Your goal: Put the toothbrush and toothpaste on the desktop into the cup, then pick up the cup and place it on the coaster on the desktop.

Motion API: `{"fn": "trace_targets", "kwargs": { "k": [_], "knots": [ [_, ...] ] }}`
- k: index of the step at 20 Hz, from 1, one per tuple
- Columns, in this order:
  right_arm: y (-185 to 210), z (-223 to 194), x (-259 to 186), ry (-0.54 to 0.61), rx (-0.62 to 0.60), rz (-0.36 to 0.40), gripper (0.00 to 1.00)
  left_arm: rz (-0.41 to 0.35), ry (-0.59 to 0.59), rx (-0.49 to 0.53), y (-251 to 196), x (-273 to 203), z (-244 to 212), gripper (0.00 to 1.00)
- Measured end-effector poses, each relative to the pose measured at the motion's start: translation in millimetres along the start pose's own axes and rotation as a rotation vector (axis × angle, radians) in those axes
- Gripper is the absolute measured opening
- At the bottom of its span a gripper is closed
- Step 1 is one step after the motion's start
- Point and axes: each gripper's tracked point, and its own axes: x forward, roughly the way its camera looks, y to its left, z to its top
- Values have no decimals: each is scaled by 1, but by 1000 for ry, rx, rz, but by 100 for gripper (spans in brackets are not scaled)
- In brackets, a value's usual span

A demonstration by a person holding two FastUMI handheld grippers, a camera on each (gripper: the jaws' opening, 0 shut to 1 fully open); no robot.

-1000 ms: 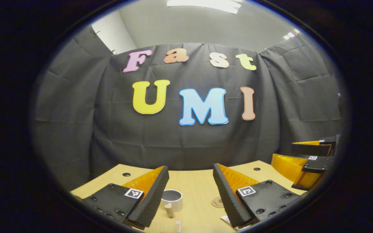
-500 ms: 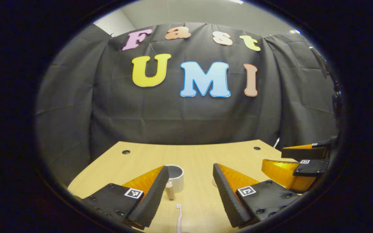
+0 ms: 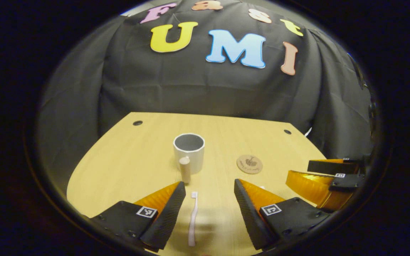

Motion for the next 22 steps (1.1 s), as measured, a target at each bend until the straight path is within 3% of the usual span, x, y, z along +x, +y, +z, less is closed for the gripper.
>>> {"fn": "trace_targets", "kwargs": {
  "k": [3,16,22],
  "knots": [
    [1,-13,6,72,-1,9,92,7,77,29,4,7,-17,90],
    [0,-82,36,422,75,39,92,6,593,-41,5,15,-115,92],
    [-7,-103,45,534,79,23,92,27,700,-58,11,20,-133,92]
  ]
}}
